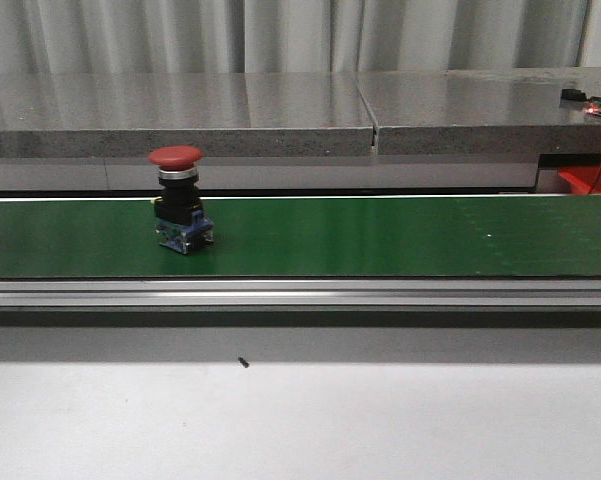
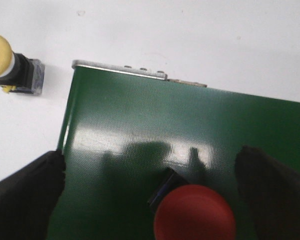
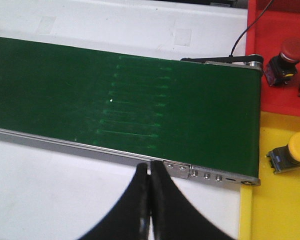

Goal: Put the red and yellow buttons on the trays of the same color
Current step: 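Set the second red button on the belt, open and raise left gripper, then lower the right gripper over the leading red button on the belt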

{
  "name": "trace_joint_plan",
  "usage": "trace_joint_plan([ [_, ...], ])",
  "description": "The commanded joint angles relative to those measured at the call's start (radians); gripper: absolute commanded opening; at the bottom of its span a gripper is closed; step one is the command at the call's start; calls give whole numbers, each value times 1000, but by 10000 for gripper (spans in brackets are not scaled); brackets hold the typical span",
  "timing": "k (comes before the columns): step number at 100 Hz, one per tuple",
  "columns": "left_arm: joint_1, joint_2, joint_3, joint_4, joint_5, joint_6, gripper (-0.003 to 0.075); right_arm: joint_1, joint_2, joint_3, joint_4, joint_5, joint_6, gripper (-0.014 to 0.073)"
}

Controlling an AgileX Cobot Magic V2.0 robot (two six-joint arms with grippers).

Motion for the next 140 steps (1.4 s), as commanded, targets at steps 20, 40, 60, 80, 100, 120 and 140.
trace_joint_plan([
  [20,-7,-264,-11,-17,-61,7,673,2,-8,-26,19,-57,-6,-68],
  [40,-10,-479,125,-53,-100,40,673,2,-8,-26,19,-57,-6,-68],
  [60,-10,-697,323,-188,-115,144,673,2,-8,-26,19,-57,-6,-68],
  [80,-10,-925,514,-254,-109,188,666,2,-8,-26,19,-57,-6,-68],
  [100,-10,-1112,610,-254,-105,188,438,2,-8,-26,25,-57,-6,-68],
  [120,-10,-1166,622,-254,-107,188,-20,2,-6,-26,31,-58,-6,-68],
  [140,-10,-1166,622,-254,-119,188,-20,2,-6,-26,77,-88,-6,-68],
])
